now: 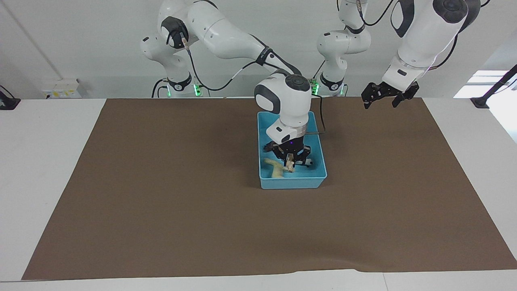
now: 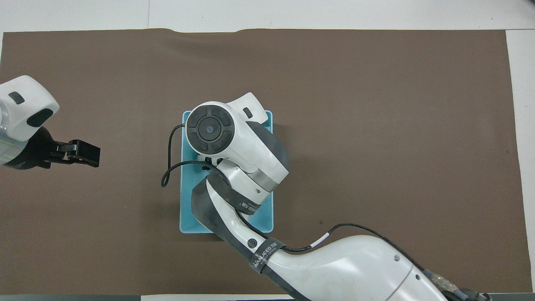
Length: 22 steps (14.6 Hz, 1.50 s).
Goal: Put all toys into storage box
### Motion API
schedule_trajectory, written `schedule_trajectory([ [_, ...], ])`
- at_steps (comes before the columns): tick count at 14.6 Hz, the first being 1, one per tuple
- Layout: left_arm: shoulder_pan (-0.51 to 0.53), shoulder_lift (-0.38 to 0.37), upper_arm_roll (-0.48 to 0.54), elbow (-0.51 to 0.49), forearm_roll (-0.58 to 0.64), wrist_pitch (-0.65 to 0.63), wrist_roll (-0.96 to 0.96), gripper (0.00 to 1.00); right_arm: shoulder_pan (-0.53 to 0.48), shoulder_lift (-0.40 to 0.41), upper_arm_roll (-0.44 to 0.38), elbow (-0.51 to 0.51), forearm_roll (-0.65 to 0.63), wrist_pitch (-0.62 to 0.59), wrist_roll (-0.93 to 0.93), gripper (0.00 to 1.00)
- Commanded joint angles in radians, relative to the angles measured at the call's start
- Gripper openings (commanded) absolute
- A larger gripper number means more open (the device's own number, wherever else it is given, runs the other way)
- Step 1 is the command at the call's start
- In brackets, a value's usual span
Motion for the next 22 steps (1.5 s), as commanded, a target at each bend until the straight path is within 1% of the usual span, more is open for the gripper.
schedule_trajectory([
  [1,-0.013,0.015,-0.001,0.022,0.018,-0.03,0.015,1.0,-0.002,-0.044,0.001,-0.011,-0.012,-0.061,0.083,1.0],
  [3,-0.013,0.014,-0.001,0.019,0.018,-0.018,0.019,1.0,-0.019,-0.049,0.003,0.022,-0.009,-0.075,0.134,1.0],
  [4,-0.011,0.014,-0.001,0.021,0.018,-0.012,0.019,1.0,-0.037,-0.072,0.003,0.023,0.015,-0.075,0.132,1.0],
  [6,-0.005,0.014,-0.001,0.021,0.018,-0.013,0.021,1.0,-0.118,-0.147,0.003,0.016,0.072,-0.083,0.106,1.0],
  [7,-0.006,0.017,-0.001,0.028,0.022,-0.021,0.03,1.0,-0.157,-0.191,0.003,0.01,0.073,-0.116,0.062,1.0],
  [9,-0.003,0.017,-0.001,0.032,0.028,-0.027,0.057,1.0,-0.224,-0.262,0.003,0.012,0.077,-0.202,-0.104,1.0],
  [11,-0.006,0.018,-0.002,0.032,0.027,-0.019,0.057,1.0,-0.319,-0.317,0.001,0.01,0.077,-0.274,-0.287,1.0],
  [13,-0.008,0.023,-0.002,0.035,0.024,-0.016,0.057,1.0,-0.44,-0.362,0.001,0.003,0.077,-0.292,-0.489,1.0],
  [15,-0.003,0.022,-0.002,0.033,0.016,-0.018,0.057,1.0,-0.558,-0.379,0.003,0.003,0.078,-0.293,-0.725,1.0],
  [16,-0.009,0.018,-0.002,0.026,0.022,-0.018,0.059,1.0,-0.589,-0.388,0.001,-0.007,0.08,-0.308,-0.797,1.0],
  [18,-0.006,0.014,-0.004,0.018,0.024,-0.012,0.061,1.0,-0.648,-0.409,0.003,-0.007,0.08,-0.379,-0.838,1.0],
  [20,0.0,0.012,-0.002,0.018,0.022,-0.01,0.05,1.0,-0.694,-0.446,0.003,-0.011,0.087,-0.483,-0.909,1.0],
  [21,0.001,0.008,-0.002,0.019,0.022,-0.007,0.05,1.0,-0.723,-0.472,0.001,-0.019,0.115,-0.541,-0.949,1.0],
  [22,0.003,0.005,-0.002,0.018,0.022,-0.009,0.05,1.0,-0.752,-0.497,0.001,-0.04,0.141,-0.573,-0.99,1.0],
])
